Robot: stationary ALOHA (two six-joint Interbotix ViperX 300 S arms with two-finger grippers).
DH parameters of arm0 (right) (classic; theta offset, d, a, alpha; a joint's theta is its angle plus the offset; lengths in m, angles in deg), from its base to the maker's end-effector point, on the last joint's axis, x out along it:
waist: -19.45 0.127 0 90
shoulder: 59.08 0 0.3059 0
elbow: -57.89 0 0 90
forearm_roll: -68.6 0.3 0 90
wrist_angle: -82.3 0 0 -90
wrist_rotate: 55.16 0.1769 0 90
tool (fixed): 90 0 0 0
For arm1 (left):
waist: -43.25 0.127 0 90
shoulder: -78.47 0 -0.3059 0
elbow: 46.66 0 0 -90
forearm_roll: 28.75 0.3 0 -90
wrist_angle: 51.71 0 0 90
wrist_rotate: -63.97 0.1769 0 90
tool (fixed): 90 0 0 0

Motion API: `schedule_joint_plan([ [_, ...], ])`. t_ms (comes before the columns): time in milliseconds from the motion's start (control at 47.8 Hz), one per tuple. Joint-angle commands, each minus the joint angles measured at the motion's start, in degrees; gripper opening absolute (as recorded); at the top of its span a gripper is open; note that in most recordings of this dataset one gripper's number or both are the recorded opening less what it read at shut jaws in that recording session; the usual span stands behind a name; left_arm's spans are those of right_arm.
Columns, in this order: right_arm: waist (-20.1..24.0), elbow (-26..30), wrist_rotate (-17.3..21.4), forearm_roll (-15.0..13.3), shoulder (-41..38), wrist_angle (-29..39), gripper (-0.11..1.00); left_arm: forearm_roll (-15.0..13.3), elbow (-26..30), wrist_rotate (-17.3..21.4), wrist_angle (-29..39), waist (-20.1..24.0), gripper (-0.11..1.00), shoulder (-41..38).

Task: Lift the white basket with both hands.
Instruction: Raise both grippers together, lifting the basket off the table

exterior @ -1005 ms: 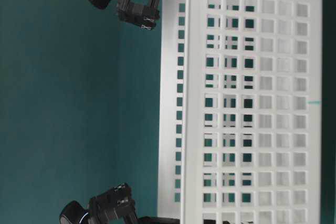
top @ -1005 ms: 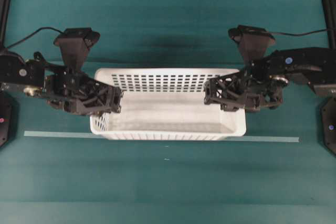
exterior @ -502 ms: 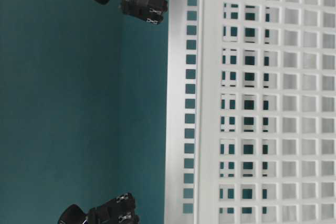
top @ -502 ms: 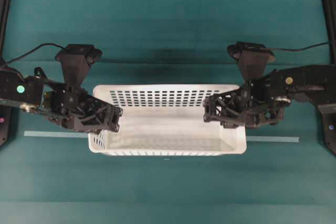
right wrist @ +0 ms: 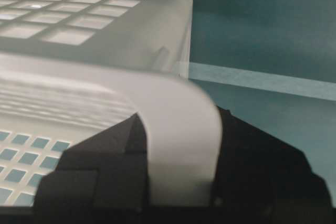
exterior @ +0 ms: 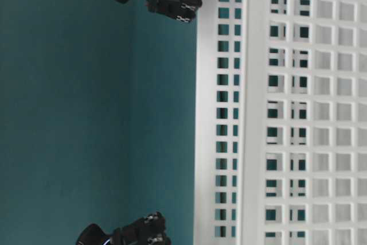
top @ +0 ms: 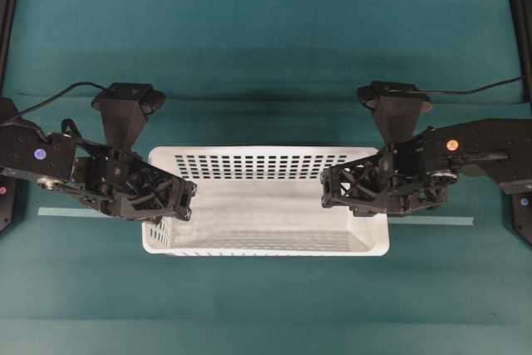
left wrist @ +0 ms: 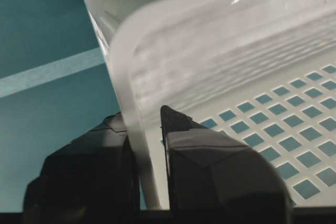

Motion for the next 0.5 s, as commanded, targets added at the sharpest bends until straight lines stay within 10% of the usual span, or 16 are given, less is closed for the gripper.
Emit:
schedule_joint_plan([
  [0,1.3,0.4,-1.2,-0.5,-0.9,-1.3,0.16,0.8,0.8,0.4,-1.7,-0.3,0.04,0.7],
  [481,-0.1,-0.3,-1.1,-2.2,-1.1,-1.5,0.16,1.1,1.0,0.5,-4.0,0.3,0.04,-1.9],
])
